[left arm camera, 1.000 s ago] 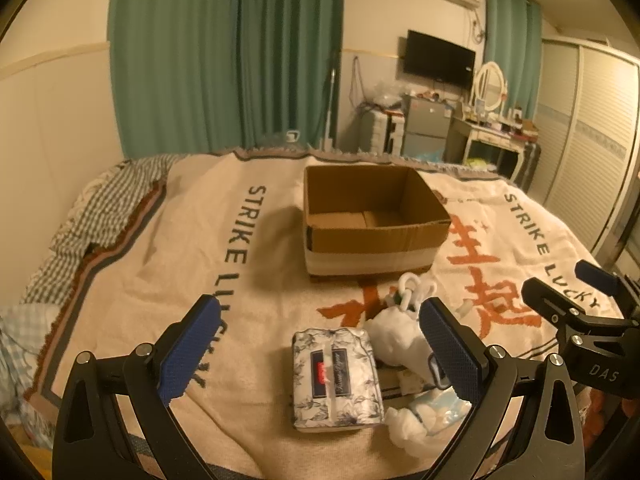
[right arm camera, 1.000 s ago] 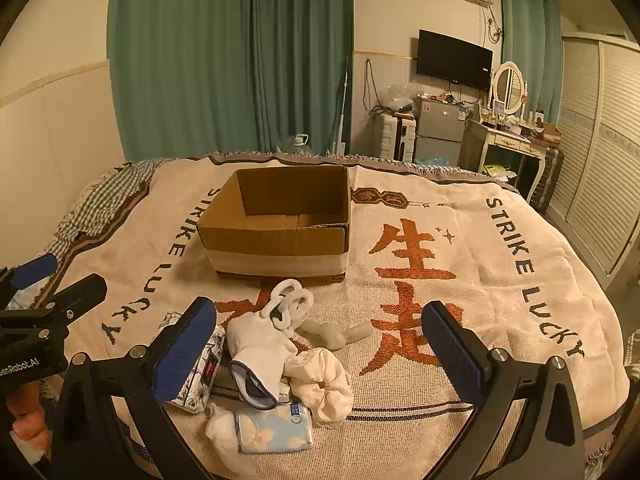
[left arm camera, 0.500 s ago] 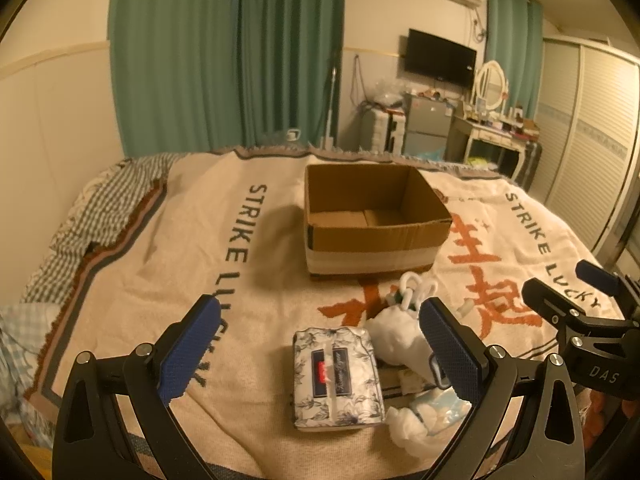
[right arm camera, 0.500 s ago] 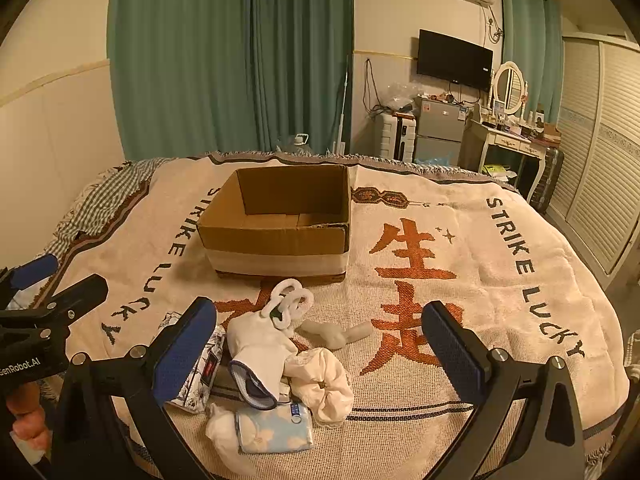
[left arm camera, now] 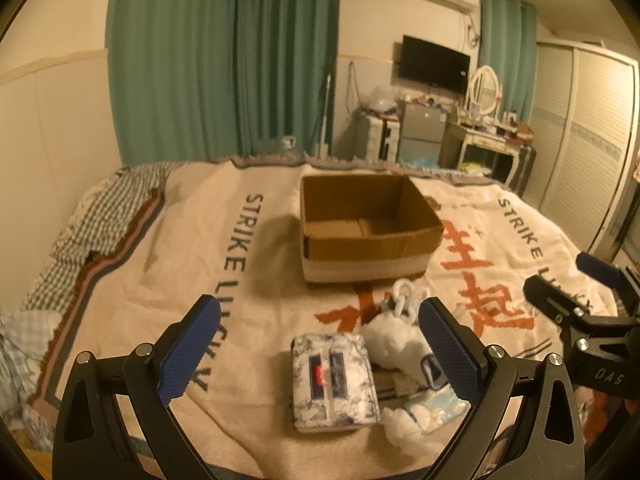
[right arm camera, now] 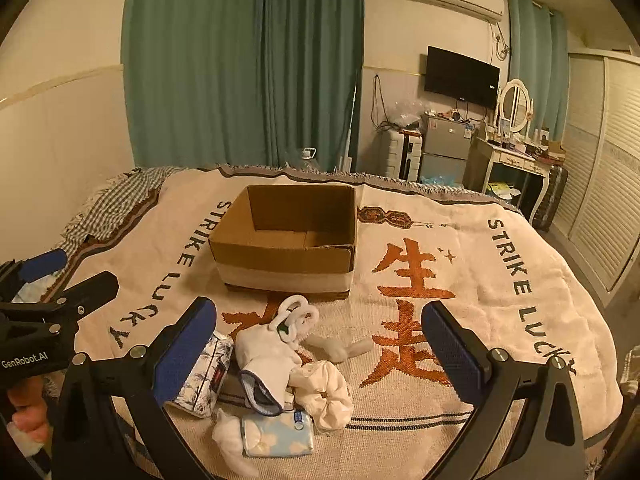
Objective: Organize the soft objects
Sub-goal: 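Grasp the floral tissue pack with the left tool while the right tool grasps the white glove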
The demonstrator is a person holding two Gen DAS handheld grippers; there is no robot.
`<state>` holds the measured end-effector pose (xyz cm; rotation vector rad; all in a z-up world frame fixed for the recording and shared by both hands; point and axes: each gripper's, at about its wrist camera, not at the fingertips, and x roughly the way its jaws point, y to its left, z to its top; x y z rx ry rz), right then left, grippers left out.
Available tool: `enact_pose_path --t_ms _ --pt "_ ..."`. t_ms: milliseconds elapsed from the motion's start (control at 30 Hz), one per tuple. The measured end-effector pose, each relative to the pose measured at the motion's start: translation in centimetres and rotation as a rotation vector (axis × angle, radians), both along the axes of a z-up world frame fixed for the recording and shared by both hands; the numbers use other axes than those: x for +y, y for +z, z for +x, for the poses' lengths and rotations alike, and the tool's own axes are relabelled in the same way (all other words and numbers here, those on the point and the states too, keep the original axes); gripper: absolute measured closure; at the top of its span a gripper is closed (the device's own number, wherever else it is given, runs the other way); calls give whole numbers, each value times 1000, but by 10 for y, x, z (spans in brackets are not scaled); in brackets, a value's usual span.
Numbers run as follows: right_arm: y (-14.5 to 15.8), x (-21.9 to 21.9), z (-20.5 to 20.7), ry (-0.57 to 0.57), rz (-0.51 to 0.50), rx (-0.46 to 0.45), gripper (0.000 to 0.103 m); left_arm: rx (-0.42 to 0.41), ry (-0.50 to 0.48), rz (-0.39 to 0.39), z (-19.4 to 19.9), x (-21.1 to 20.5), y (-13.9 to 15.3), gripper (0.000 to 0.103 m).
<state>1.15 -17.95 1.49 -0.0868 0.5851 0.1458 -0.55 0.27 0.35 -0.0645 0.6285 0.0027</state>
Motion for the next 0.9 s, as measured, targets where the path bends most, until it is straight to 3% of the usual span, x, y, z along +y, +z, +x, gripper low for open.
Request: enact_pose_path --t_ms 433,700,800,900 --pt "-66 0 24 8 -23 173 3 337 -26 -73 34 -8 -96 3" --pt "-87 4 46 3 16 234 3 454 -69 -26 52 -20 -141 3" --pt "-89 13 54 16 11 240 4 447 -81 -43 53 -20 -142 3" --pt "-92 23 61 38 9 251 7 425 -108 -31 55 -18 -137 16"
